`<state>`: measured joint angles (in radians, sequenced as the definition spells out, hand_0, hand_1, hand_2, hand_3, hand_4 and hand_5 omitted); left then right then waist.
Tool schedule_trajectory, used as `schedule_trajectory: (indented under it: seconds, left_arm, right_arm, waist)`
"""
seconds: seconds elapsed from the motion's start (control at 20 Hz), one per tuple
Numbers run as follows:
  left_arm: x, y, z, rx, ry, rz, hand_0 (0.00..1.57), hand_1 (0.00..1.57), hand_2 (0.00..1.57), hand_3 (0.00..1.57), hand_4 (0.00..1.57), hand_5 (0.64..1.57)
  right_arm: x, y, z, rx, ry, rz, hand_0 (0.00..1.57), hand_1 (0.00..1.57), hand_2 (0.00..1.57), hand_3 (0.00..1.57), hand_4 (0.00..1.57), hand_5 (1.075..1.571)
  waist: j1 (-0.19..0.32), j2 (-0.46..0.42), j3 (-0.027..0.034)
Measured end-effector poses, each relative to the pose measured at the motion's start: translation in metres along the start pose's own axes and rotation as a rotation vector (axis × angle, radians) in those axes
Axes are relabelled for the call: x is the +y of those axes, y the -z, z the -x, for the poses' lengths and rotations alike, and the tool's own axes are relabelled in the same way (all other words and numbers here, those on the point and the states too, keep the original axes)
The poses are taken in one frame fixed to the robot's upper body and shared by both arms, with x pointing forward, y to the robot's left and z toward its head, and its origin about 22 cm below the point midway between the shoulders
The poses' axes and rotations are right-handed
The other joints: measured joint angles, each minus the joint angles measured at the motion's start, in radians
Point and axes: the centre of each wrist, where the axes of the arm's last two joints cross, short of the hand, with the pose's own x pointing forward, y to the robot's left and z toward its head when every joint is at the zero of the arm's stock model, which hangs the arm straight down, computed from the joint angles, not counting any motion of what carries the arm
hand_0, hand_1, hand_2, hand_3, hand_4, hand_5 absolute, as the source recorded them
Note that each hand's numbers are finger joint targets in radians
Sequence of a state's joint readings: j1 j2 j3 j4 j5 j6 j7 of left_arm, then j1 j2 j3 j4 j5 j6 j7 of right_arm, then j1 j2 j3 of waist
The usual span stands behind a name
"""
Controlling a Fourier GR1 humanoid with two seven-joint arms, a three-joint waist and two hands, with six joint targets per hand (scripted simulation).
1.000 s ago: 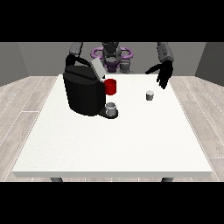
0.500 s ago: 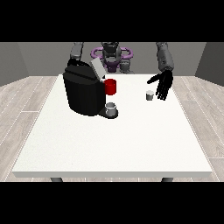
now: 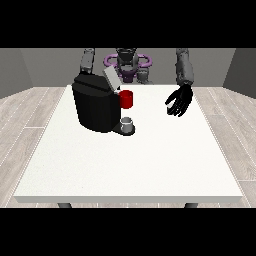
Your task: Insert the coffee pod into the coffee machine and close the lid
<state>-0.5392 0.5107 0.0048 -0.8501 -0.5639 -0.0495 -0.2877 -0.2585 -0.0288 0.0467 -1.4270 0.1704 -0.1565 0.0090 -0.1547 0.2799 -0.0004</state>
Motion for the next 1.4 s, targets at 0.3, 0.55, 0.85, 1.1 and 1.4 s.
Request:
schedule_trajectory:
  seconds: [0.3,0.55,0.85,1.1,1.4]
  left_arm:
    - [-0.007,0.002,0.006,0.018,0.142,0.063,0.87,0.87,1.02,0.88,0.34,1.571]
    - [-0.014,0.004,0.010,0.044,0.234,0.128,0.79,0.79,0.96,0.85,0.39,1.571]
    - [-0.019,0.010,0.009,0.046,0.268,0.189,1.04,1.04,1.12,1.01,0.40,1.571]
    - [-0.025,0.016,0.003,0.008,0.259,0.210,1.37,1.37,1.37,1.30,0.48,1.571]
    - [-0.027,0.030,-0.018,-0.068,0.136,0.216,1.42,1.42,1.41,1.33,0.52,1.571]
  right_arm:
    - [0.009,-0.002,0.004,0.016,0.011,-0.028,0.00,0.00,0.00,0.00,0.00,1.571]
    - [0.009,0.000,0.005,0.020,0.018,-0.032,0.00,0.00,0.00,0.00,0.00,1.571]
    - [0.004,-0.003,0.021,0.062,0.006,-0.017,0.00,0.00,0.00,0.00,0.00,1.571]
    - [0.005,-0.007,0.033,0.122,-0.038,0.025,0.00,0.00,0.00,0.00,0.00,1.571]
    - [-0.003,-0.007,0.046,0.172,-0.064,0.048,0.00,0.00,0.00,0.00,0.00,1.571]
  waist:
    - [-0.013,-0.016,0.0002]
    - [-0.024,-0.011,0.0014]
    - [-0.012,-0.033,0.0018]
    - [0.010,-0.070,0.0009]
    - [0.033,-0.116,0.0007]
